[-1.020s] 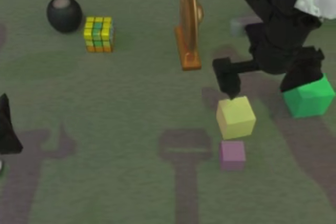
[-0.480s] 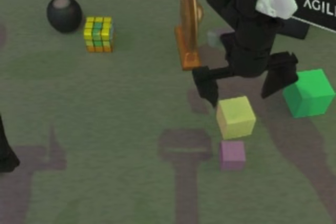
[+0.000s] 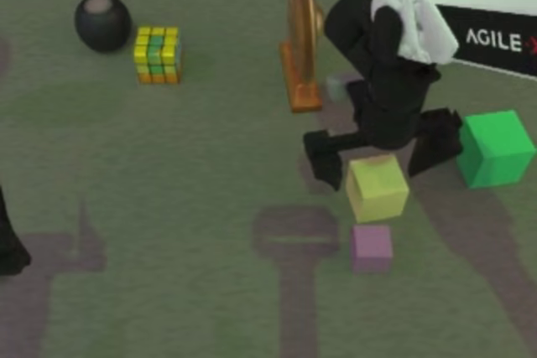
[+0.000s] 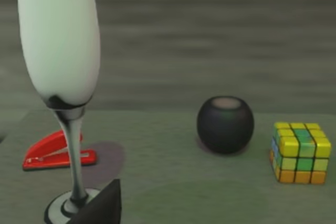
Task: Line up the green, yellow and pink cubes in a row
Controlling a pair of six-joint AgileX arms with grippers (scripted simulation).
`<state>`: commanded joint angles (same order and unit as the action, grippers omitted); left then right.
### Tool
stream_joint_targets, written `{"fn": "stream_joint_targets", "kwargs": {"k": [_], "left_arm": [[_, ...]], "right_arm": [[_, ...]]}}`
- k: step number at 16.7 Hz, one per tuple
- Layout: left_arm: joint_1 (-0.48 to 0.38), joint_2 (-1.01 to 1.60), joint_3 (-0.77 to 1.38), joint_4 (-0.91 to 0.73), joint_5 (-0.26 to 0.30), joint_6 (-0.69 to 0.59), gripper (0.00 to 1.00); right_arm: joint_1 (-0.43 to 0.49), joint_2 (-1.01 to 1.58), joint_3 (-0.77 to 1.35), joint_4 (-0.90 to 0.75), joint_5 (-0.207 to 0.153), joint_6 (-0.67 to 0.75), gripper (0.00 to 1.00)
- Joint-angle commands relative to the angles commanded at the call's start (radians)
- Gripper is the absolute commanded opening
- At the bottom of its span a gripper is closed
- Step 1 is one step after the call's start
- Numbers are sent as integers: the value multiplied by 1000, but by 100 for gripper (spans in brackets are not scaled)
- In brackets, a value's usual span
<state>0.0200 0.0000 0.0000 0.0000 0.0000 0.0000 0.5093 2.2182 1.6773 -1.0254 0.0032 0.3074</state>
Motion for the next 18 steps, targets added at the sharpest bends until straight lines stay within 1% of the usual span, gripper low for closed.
{"fn": "stream_joint_targets", "kwargs": {"k": [2, 4, 8, 18], "left_arm": [[0, 0, 0, 0, 0, 0, 100], [0, 0, 0, 0, 0, 0, 100], [0, 0, 0, 0, 0, 0, 100], [0, 0, 0, 0, 0, 0, 100]], "right_arm": [[1, 28, -53, 85, 0, 1, 100], [2, 47, -87, 131, 0, 2, 100], [2, 50, -92, 138, 1, 3, 100], [2, 50, -92, 138, 1, 3, 25]]}}
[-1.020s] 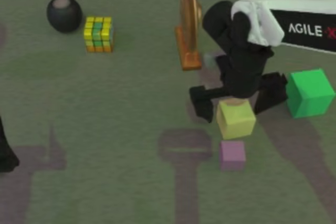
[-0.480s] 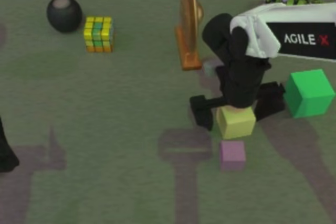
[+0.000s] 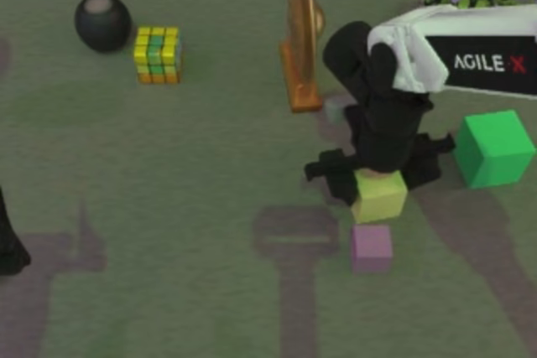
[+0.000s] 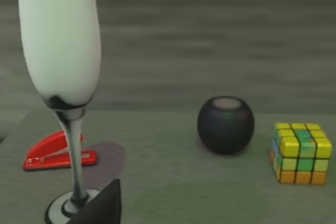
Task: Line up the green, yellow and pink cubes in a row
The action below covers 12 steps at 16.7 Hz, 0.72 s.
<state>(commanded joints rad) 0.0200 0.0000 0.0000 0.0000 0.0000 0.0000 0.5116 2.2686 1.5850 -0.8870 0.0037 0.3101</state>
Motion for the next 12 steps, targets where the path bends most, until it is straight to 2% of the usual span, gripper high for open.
{"fn": "stream_joint_targets", "kwargs": {"k": [3, 12], "left_arm": [[0, 0, 0, 0, 0, 0, 100], [0, 0, 0, 0, 0, 0, 100]], "right_arm": [[0, 0, 0, 0, 0, 0, 2], [-2, -19, 5, -7, 5, -2, 0]]}}
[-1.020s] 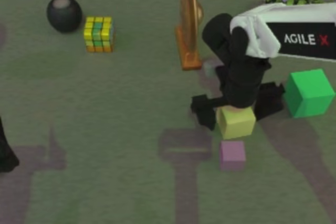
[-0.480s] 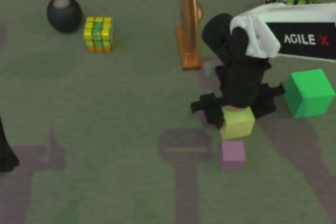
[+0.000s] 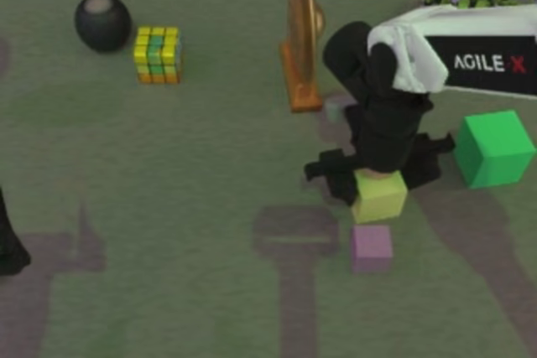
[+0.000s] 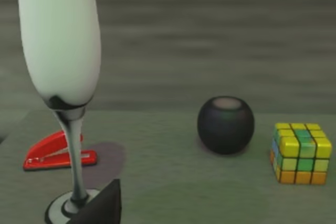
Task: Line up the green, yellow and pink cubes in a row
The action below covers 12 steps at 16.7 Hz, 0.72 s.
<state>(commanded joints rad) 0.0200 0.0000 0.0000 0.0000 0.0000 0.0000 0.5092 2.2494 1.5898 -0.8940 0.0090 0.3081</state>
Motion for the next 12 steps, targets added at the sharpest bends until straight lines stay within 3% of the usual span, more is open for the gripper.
{"fn": "stream_joint_targets", "kwargs": {"k": [8, 12], "left_arm": [[0, 0, 0, 0, 0, 0, 100], [0, 0, 0, 0, 0, 0, 100]], "right_arm": [[8, -73, 140, -219, -1, -1, 0], [9, -84, 152, -236, -1, -2, 0]]}}
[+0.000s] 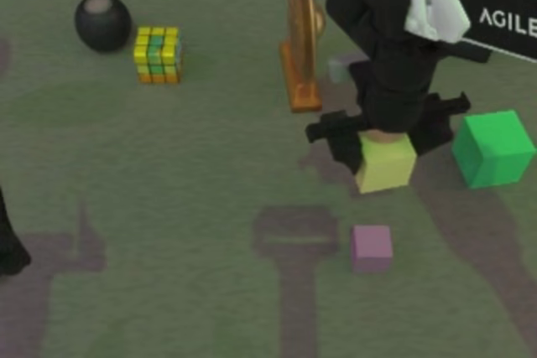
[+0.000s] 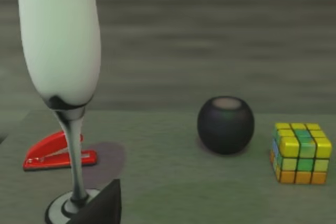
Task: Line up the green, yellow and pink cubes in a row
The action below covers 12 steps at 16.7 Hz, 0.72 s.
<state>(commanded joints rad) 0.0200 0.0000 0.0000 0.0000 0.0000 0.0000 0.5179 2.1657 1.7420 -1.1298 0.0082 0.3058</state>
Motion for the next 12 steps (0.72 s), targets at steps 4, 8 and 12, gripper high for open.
{"fn": "stream_joint_targets", "kwargs": {"k": [4, 8, 12], "left_arm": [[0, 0, 0, 0, 0, 0, 100], [0, 0, 0, 0, 0, 0, 100], [0, 0, 0, 0, 0, 0, 100]], "right_arm": [[20, 6, 9, -7, 1, 41, 0], [111, 4, 32, -41, 3, 227, 0], [204, -8, 51, -70, 5, 410, 0]]}}
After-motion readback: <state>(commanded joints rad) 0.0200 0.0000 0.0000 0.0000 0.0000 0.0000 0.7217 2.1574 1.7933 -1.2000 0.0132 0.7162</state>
